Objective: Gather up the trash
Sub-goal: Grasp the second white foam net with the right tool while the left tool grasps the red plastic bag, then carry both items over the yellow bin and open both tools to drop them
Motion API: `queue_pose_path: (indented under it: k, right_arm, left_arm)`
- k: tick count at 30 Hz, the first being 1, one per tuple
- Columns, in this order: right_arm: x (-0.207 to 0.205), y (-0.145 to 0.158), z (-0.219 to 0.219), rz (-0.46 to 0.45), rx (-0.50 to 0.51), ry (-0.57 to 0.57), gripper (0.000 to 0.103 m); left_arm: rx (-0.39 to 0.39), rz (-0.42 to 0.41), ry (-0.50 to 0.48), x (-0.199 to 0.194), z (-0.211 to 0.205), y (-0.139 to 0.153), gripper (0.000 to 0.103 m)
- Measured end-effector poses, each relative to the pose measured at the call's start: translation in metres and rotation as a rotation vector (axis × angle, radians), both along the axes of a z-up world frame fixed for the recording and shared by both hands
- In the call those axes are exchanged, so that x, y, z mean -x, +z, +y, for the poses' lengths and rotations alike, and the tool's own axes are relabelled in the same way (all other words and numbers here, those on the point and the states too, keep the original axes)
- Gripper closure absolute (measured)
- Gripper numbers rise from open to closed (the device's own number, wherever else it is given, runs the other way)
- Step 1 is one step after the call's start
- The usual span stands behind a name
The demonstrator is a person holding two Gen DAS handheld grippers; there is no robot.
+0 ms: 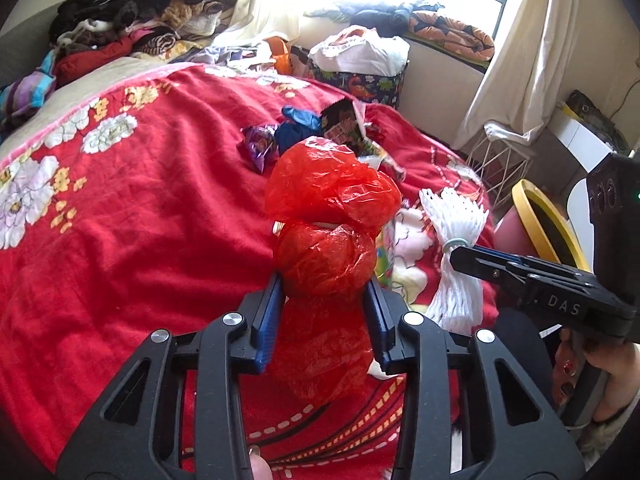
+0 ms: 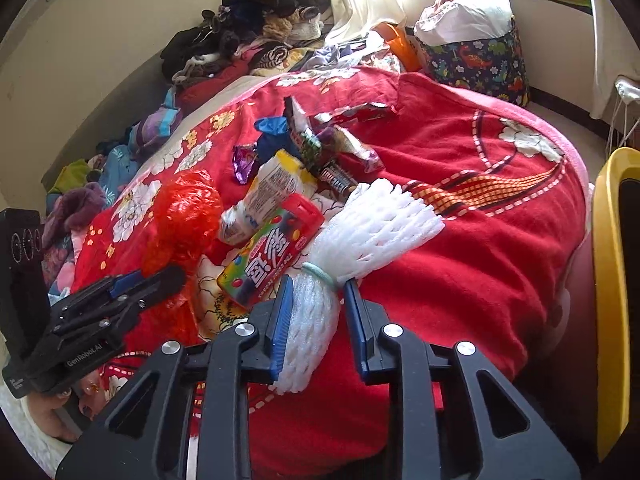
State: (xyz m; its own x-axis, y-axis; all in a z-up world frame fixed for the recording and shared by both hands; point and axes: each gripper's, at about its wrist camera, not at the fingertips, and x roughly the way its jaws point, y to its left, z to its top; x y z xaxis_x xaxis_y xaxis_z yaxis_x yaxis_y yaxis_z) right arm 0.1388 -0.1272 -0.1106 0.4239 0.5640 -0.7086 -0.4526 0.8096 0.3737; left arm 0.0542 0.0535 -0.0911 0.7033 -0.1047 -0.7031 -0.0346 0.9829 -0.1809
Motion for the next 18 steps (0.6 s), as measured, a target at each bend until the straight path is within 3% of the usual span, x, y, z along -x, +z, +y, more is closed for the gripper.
queue_pose_path:
  k: [18]
  right_arm:
    - [0.006, 0.031, -0.027, -0.087, -0.063, -0.011, 0.081]
  left_arm:
    - [0.011, -0.096, -0.024, 0.001, -0.019, 0.045, 0.075]
